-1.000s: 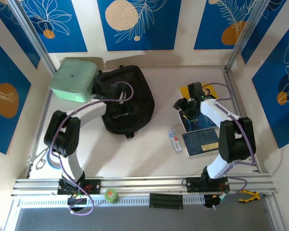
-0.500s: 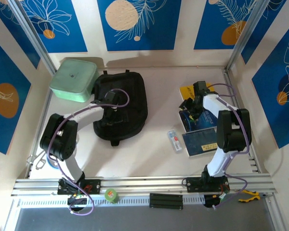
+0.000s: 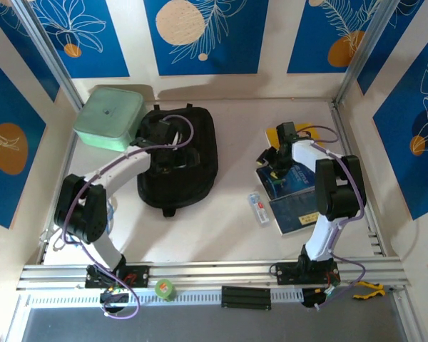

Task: Pack the student bag
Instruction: Move the book to the middle-right of the table, then pick up the book at the center of the table.

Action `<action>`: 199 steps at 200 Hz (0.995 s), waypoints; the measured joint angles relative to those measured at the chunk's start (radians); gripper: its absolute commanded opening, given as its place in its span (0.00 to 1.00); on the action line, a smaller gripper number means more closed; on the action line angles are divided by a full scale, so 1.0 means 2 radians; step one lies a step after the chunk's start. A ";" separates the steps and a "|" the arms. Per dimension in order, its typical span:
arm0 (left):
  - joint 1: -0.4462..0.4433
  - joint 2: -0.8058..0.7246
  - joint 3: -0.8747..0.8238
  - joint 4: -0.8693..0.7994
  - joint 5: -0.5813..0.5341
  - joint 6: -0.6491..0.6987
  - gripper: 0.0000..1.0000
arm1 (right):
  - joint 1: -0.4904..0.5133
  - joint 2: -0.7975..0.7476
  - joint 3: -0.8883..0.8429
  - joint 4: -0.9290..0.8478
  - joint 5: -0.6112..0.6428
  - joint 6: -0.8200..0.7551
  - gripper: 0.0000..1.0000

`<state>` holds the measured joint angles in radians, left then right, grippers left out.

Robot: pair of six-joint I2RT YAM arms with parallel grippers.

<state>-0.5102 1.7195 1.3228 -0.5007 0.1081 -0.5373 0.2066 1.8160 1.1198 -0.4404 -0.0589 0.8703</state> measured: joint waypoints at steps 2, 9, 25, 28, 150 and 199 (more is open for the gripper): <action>-0.003 0.003 0.003 0.001 0.001 0.000 0.98 | 0.003 0.000 -0.001 0.003 -0.003 0.000 0.59; -0.010 0.012 0.015 0.002 0.006 0.002 0.98 | 0.014 0.000 -0.003 0.010 -0.017 0.003 0.57; -0.028 0.041 0.044 0.004 0.015 0.007 0.96 | 0.030 0.000 -0.007 0.025 -0.044 0.011 0.54; -0.031 0.046 0.049 0.005 0.017 0.007 0.95 | 0.033 0.000 -0.009 0.027 -0.049 0.012 0.54; -0.121 0.243 0.254 -0.043 0.101 0.067 0.64 | -0.067 -0.215 -0.169 -0.004 0.013 0.087 0.50; -0.149 0.280 0.278 -0.057 0.110 0.064 0.45 | -0.071 -0.216 -0.207 -0.014 0.028 0.117 0.47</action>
<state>-0.8085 2.2803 1.8793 -0.6147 0.3279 -0.4084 0.0647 1.3838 0.7063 -0.4675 -0.0021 1.1049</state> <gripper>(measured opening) 0.481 0.491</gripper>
